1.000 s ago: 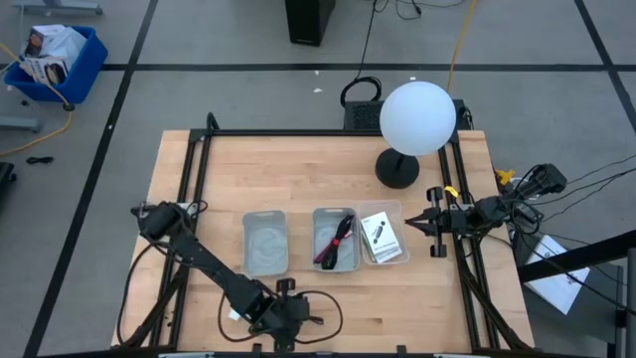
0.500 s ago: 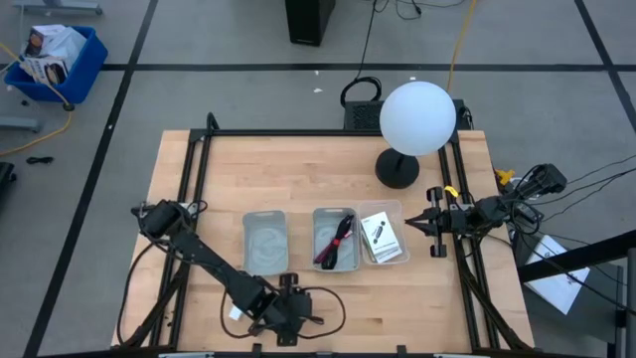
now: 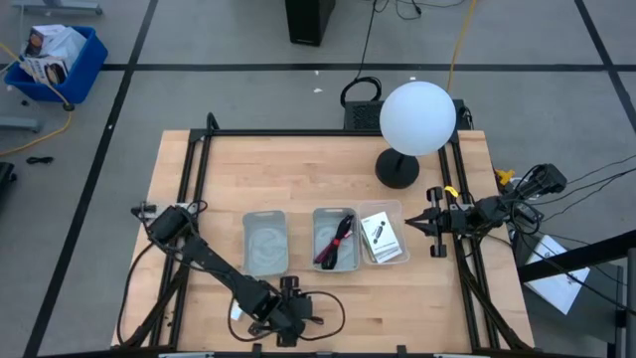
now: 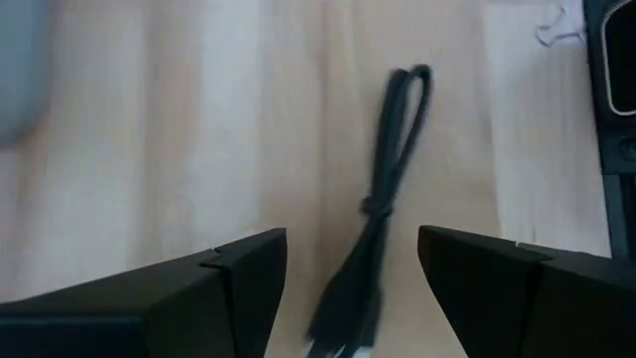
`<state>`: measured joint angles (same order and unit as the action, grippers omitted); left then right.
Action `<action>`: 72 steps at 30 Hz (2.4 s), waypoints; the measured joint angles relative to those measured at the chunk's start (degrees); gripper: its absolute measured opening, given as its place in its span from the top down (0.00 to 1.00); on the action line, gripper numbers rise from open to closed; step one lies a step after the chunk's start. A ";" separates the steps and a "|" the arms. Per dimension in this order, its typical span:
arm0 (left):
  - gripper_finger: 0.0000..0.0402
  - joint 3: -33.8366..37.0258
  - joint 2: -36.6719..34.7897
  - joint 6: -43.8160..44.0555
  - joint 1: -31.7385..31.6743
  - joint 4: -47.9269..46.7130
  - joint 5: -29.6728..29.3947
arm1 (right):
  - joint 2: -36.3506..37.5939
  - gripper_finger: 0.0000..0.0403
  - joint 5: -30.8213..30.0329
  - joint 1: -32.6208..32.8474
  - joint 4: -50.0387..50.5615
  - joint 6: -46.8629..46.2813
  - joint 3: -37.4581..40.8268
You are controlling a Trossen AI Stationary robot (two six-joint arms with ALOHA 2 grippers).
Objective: Pick and place items into bin
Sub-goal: Put the black USB cable into the right gray bin
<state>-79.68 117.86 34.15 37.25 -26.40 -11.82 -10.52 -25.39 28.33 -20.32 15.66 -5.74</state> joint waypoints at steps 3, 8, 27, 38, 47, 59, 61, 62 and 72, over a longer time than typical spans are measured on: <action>0.42 -0.05 1.93 -0.41 0.00 1.37 1.97 | 0.00 1.00 0.00 -0.01 0.02 0.00 0.00; 0.42 -0.24 3.39 -0.69 0.38 1.91 1.41 | 0.00 1.00 0.00 -0.01 -0.01 -0.15 0.00; 0.92 -0.25 1.94 -2.87 -0.08 2.65 4.73 | 0.00 1.00 0.00 0.01 -0.73 -0.17 0.00; 0.94 -5.06 -8.82 -11.30 -3.65 6.82 -14.16 | 0.00 1.00 0.11 0.01 -1.34 -0.17 0.00; 0.96 -5.29 -10.98 11.60 -14.10 13.88 -20.94 | -0.04 1.00 0.13 0.01 -1.75 -0.92 0.00; 0.96 -5.29 -3.69 22.19 -21.44 9.39 -9.52 | -0.04 1.00 0.15 0.01 -1.74 -1.42 0.00; 0.96 -5.27 -3.57 23.20 -21.99 7.64 -9.45 | -0.04 1.00 0.14 0.01 -1.73 -1.44 0.00; 0.96 -5.27 -3.70 23.39 -22.22 7.25 -9.46 | -0.04 1.00 0.13 0.01 -1.73 -1.44 0.00; 0.95 -5.29 -4.24 23.62 -23.03 -0.85 -8.75 | -0.04 1.00 0.09 0.01 -1.70 -1.29 0.00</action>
<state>-84.97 113.62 57.77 14.22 -27.26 -20.57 -10.57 -25.30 28.34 -22.02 14.37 -5.74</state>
